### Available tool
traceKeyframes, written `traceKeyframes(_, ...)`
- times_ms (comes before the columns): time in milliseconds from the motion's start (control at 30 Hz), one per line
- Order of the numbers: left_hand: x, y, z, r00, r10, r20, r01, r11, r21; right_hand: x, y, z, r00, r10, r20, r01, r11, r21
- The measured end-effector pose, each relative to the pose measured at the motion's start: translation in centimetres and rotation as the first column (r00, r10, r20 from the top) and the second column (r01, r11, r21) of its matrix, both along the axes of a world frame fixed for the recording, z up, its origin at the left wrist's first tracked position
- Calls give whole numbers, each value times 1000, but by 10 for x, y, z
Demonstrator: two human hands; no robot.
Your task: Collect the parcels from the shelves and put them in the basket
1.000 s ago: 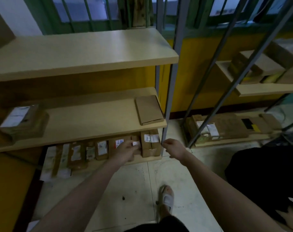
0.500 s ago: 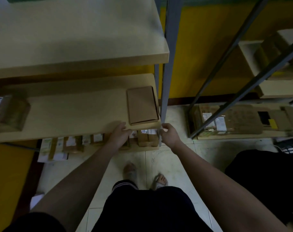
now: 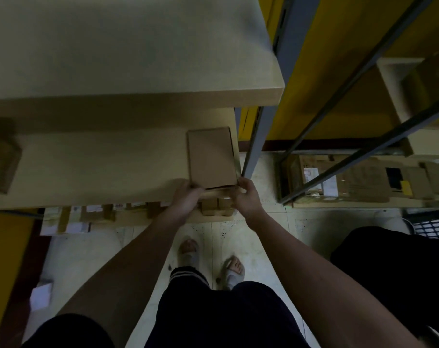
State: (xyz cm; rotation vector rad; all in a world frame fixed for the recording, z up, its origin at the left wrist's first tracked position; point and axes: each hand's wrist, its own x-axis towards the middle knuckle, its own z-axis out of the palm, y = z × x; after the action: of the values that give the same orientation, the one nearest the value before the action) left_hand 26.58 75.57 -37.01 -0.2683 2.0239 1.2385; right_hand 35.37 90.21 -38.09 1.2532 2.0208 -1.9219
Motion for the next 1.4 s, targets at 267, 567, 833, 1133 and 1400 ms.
traceKeyframes(267,36,-29,-6,966,137,220,-141,990,-2,27,-1,2,998,45,43,-42,997,-61)
traceKeyframes(567,56,-29,45,982,56,181,-99,965,241,40,-34,60,930,310,-197,-236,915,326)
traceKeyframes(833,31,-49,83,897,442,13,-414,830,373,27,-86,102,776,583,-242,-415,760,499)
traceKeyframes(1133,39,-162,118,975,186,119,-221,802,555,6,-112,118,958,213,-191,-184,970,159)
traceKeyframes(1400,58,-191,128,972,201,119,-232,760,607,19,-147,126,922,248,-297,-275,960,-53)
